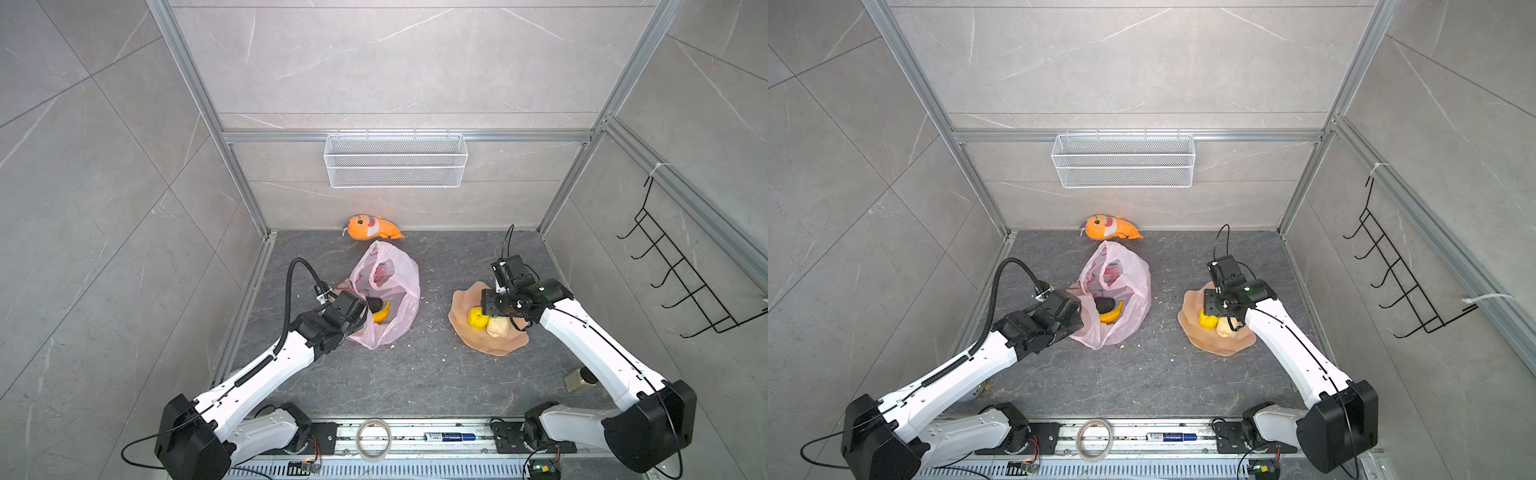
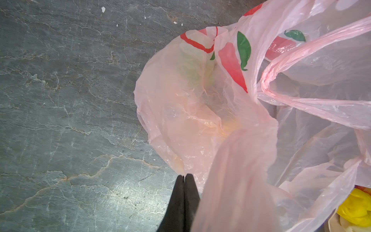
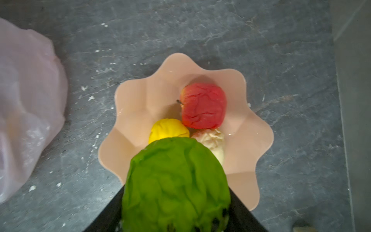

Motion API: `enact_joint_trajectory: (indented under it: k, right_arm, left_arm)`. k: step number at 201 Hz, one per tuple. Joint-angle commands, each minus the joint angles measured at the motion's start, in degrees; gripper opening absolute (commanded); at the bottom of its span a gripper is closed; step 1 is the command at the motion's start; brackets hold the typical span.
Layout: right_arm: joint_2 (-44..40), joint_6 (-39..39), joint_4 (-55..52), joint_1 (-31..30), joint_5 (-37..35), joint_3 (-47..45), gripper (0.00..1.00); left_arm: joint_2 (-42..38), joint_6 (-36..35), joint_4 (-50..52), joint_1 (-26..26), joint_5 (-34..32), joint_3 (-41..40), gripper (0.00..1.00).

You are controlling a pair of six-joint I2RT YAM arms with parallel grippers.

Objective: Take fruits out of the plastic bag
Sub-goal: Place the fruit on the plate.

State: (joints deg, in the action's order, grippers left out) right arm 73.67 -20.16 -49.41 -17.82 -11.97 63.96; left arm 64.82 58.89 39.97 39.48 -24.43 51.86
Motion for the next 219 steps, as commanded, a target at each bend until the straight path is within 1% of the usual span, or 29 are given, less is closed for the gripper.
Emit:
enact_joint_trajectory:
  k: [1,23,46,85,190,219]
  right_arm:
    - [0.7,-1.3,3.2,3.2,-1.7,-1.9,0.43]
    - [1.6,-1.1,4.6,6.8,-1.8,-3.2,0.43]
    - [2.3,-1.2,6.2,9.0,-1.2,-4.2,0.43]
    - [4.1,-1.1,7.1,10.8,-3.3,-5.4,0.43]
    - [8.4,-1.2,9.7,13.8,-3.3,-8.1,0.45]
    - [9.0,-1.2,9.9,14.3,-2.8,-8.5,0.47]
  left_arm:
    - [-0.5,-1.2,-0.3,-0.3,0.2,1.8,0.0]
    - [-0.7,-1.2,-0.1,-0.3,0.1,1.6,0.0]
    - [-0.4,-1.1,0.3,-0.3,0.1,1.8,0.0]
    - [0.0,-0.7,0.2,-0.3,0.1,2.0,0.0]
    - [1.0,-1.1,0.4,-0.3,0.3,2.7,0.0]
    - [1.3,-1.2,0.4,-0.3,0.5,2.8,0.0]
